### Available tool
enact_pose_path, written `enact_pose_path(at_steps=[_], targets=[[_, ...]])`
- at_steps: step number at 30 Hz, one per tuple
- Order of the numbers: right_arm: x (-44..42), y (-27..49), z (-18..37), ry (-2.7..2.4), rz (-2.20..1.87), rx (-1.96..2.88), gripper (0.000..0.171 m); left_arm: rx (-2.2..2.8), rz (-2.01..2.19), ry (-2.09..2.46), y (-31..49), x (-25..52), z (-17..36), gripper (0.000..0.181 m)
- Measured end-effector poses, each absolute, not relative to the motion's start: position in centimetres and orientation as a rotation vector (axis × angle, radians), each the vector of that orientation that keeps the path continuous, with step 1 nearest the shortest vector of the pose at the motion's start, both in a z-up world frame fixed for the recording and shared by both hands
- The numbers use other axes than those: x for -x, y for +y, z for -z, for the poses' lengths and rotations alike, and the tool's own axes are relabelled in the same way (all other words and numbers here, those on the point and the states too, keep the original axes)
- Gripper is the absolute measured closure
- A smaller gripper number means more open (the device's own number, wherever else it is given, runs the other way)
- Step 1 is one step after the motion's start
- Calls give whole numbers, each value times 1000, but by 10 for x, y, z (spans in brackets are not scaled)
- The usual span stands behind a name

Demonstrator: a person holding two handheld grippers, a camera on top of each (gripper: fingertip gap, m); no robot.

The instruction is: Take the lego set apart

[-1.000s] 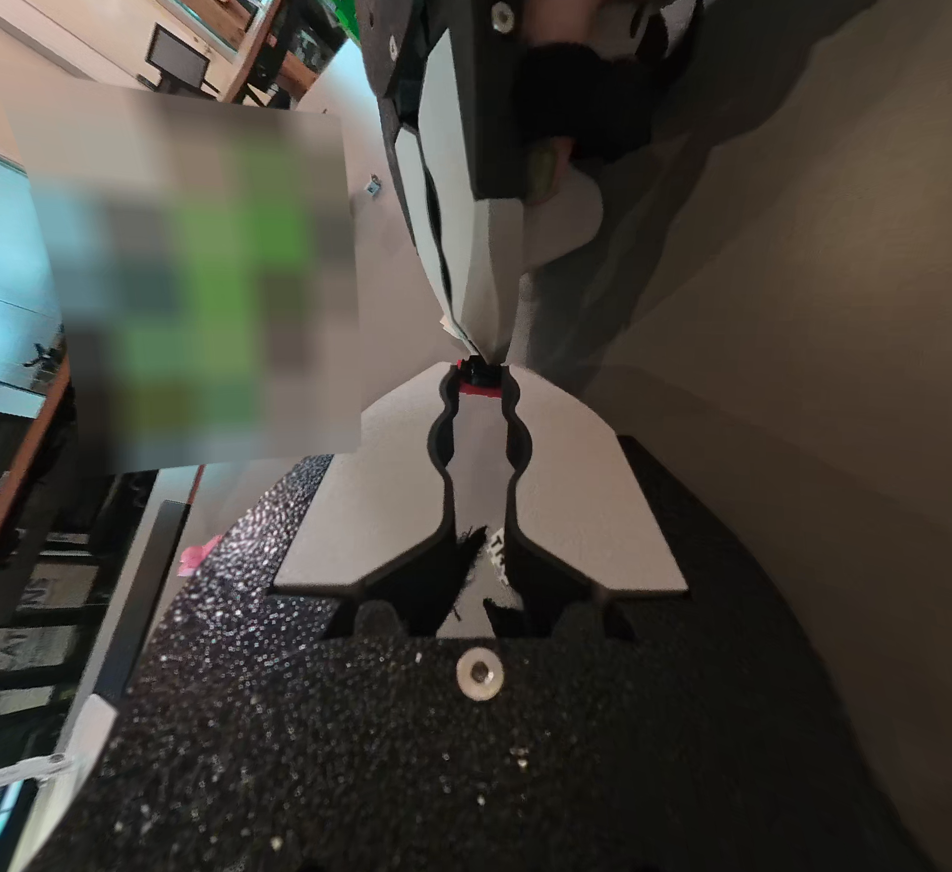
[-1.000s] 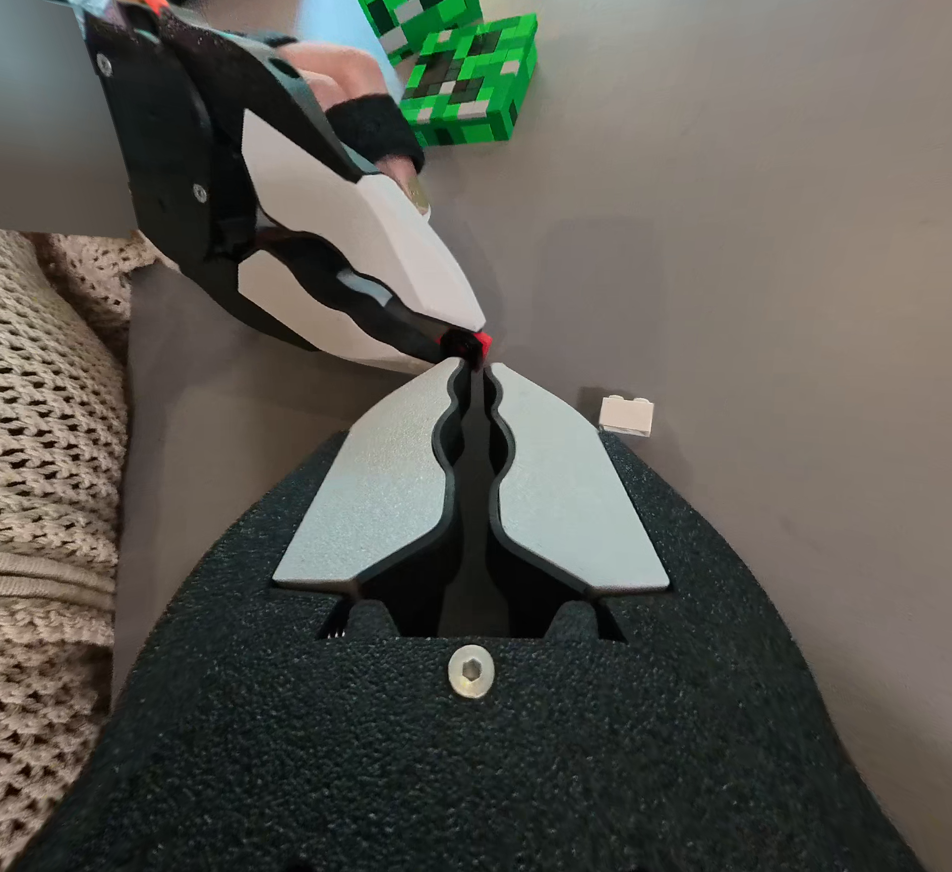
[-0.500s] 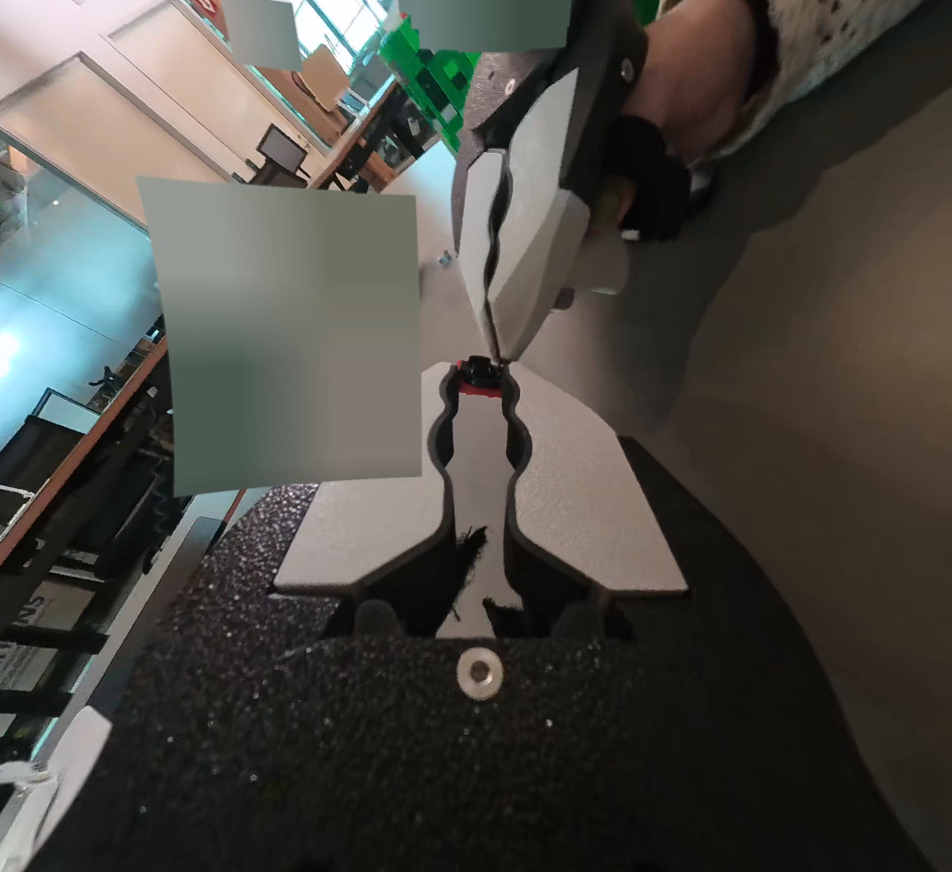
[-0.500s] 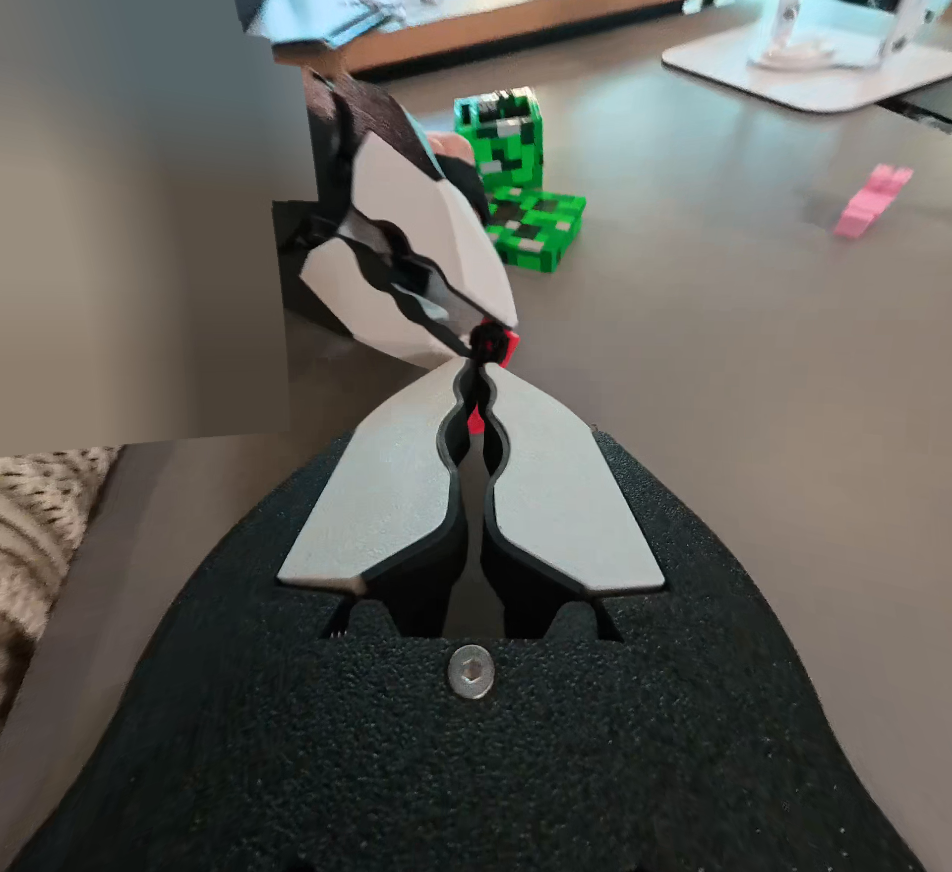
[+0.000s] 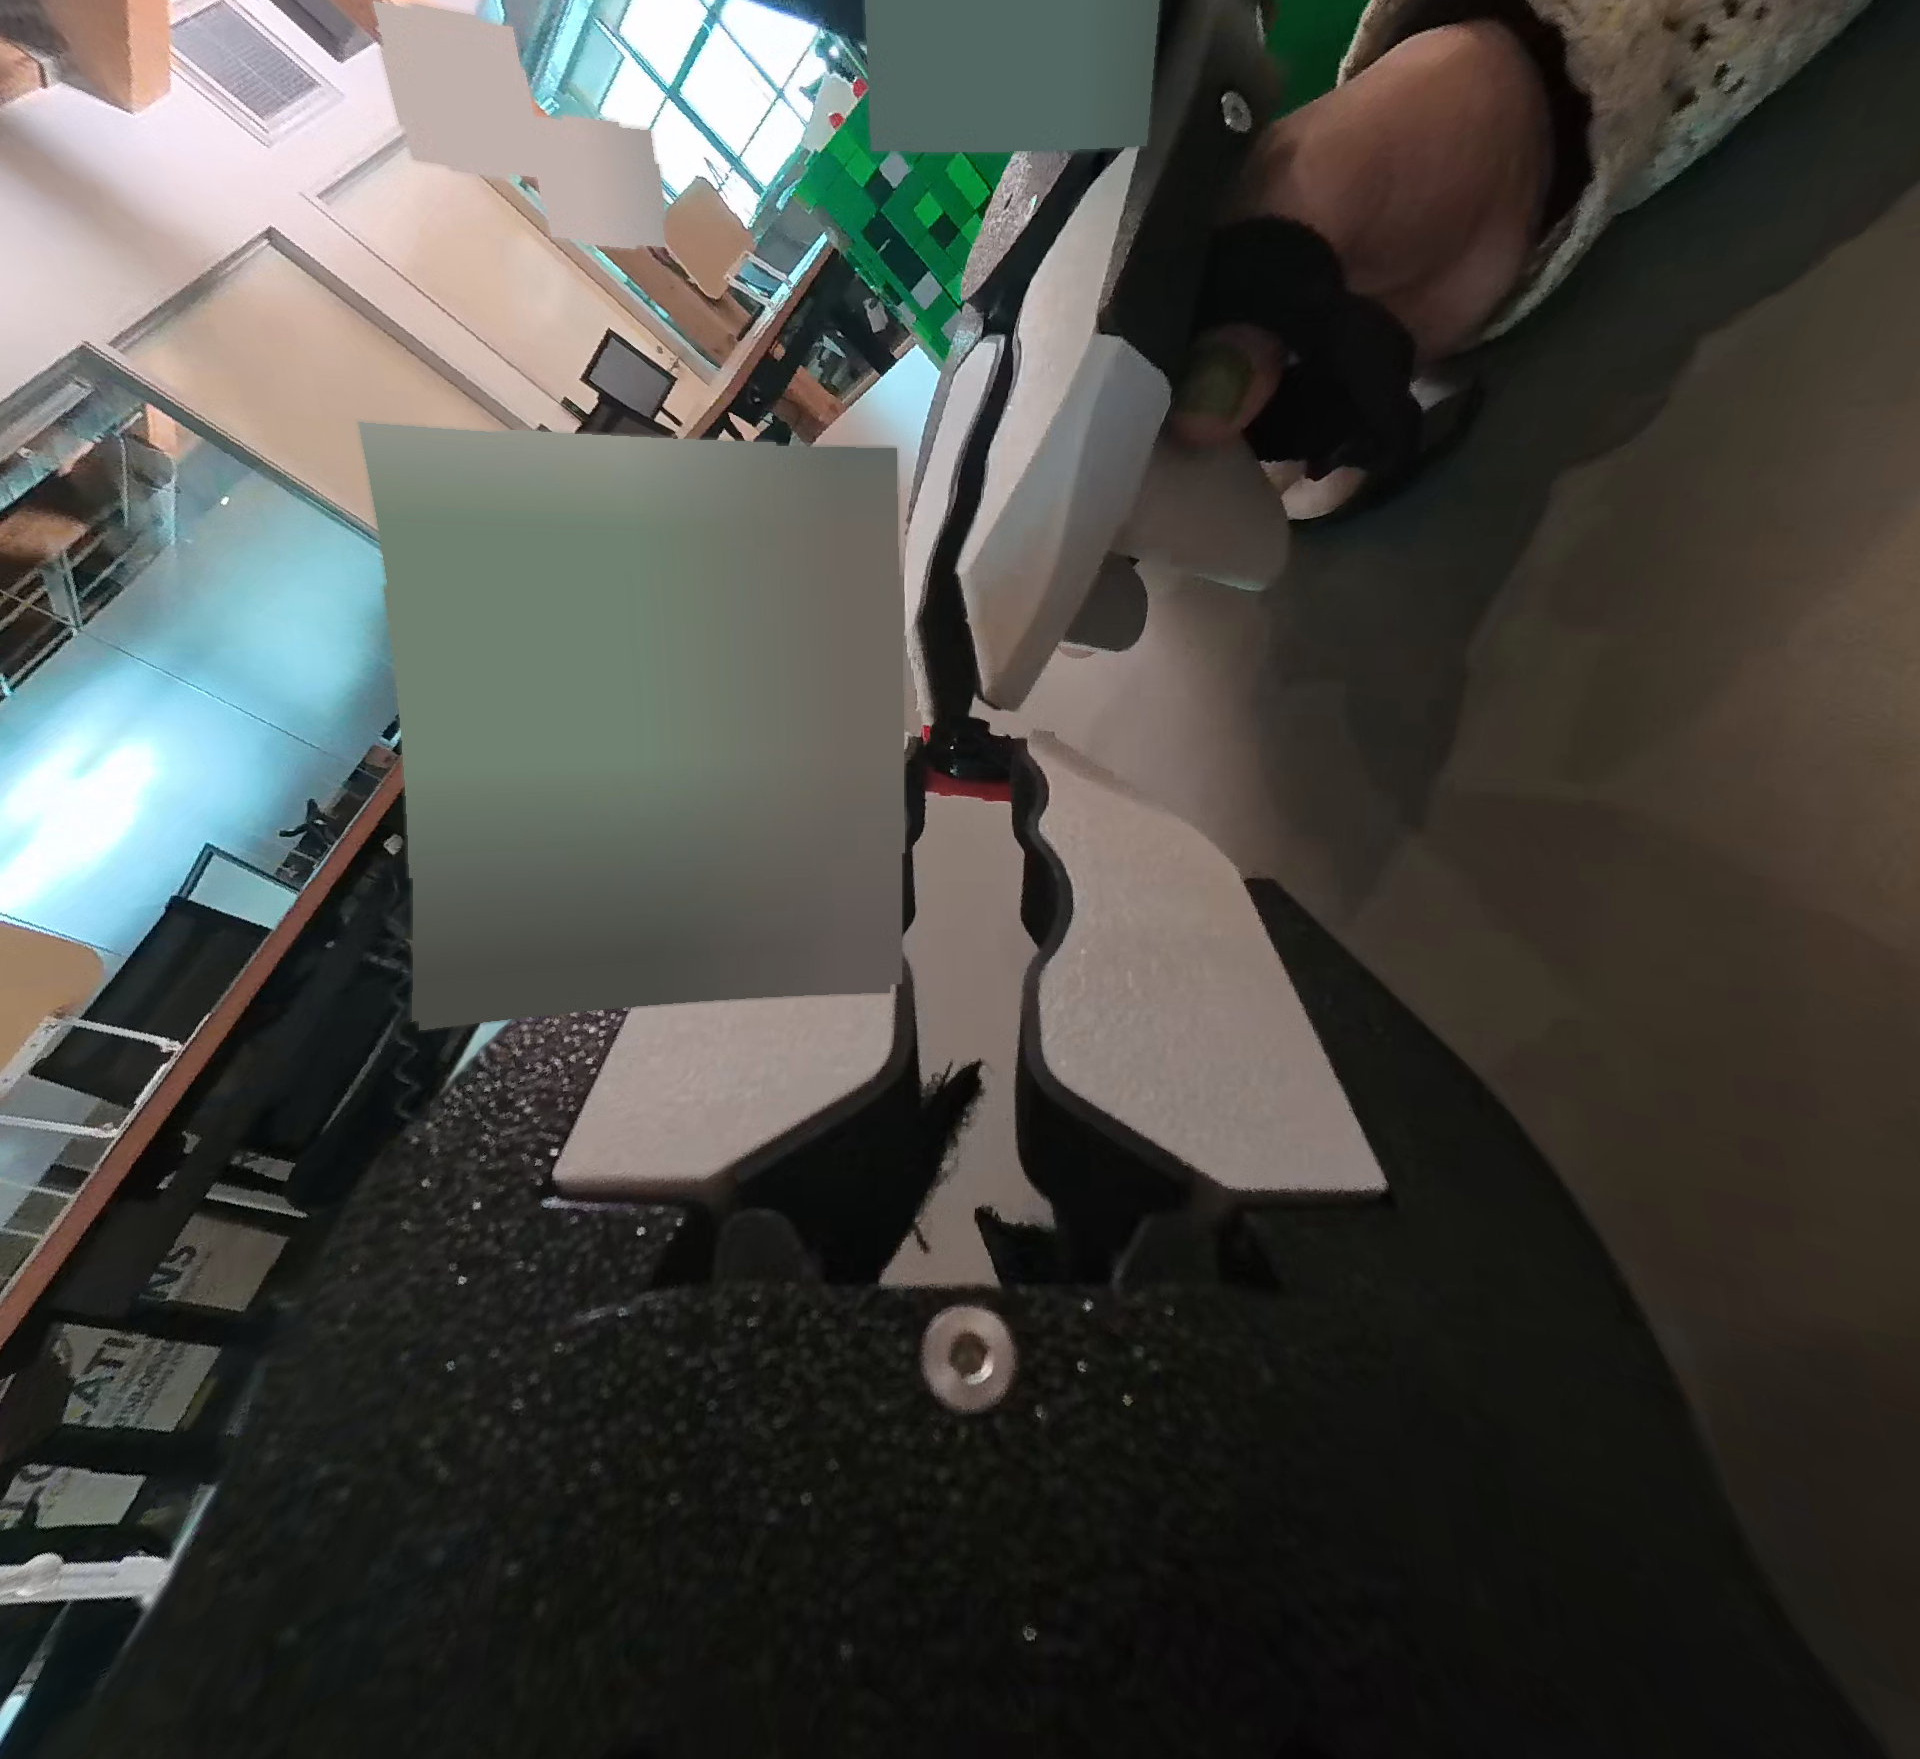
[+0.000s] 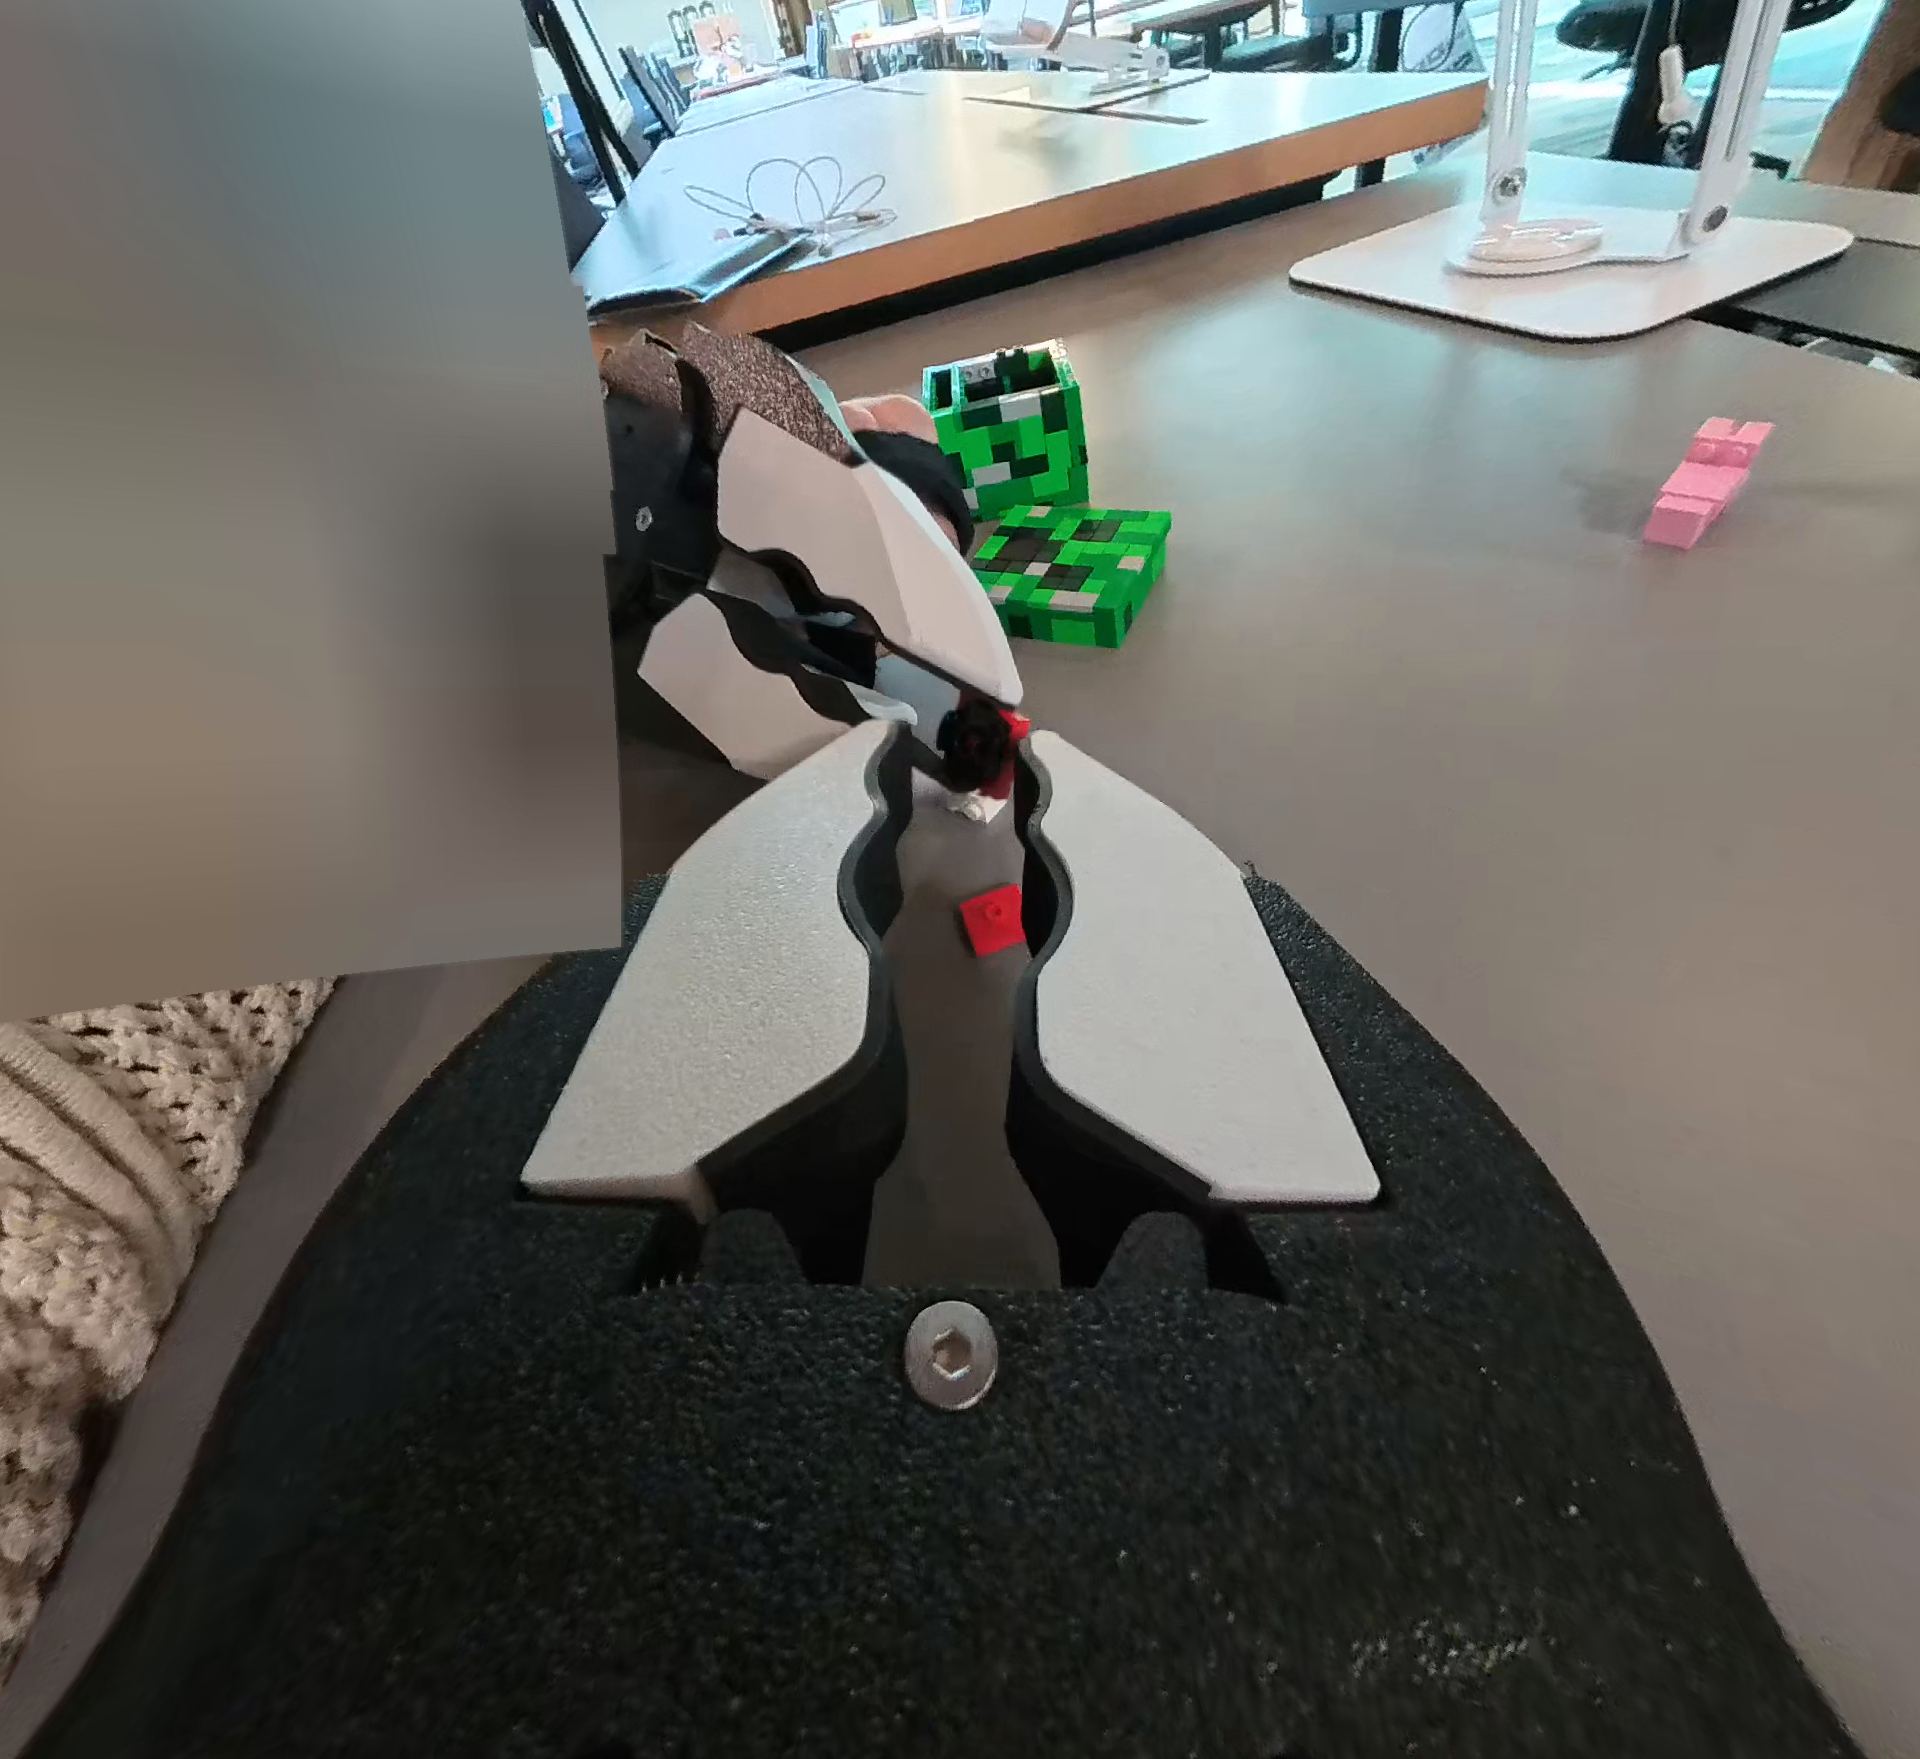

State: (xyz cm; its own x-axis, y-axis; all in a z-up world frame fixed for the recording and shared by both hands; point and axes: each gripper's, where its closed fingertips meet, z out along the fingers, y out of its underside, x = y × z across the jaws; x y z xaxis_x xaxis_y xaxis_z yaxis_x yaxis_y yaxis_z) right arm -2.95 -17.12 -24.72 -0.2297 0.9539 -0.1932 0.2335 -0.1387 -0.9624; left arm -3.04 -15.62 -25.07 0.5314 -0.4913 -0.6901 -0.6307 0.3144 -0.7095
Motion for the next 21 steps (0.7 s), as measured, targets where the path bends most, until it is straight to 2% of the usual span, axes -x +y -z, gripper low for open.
enact_pose_path(at_steps=[6,11,16,21], targets=[[30,-175,254,-1516,-1404,1409,145,1390,-71,1095,-156,31,258,166],[31,-180,279,-1648,-1275,1546,126,1553,-43,1154,-154,34,285,166],[30,-176,285,-1643,-1244,1617,139,1658,-27,1185,-154,35,300,166],[30,-175,297,-1684,-1147,1681,135,1673,-33,1217,-157,34,305,166]])
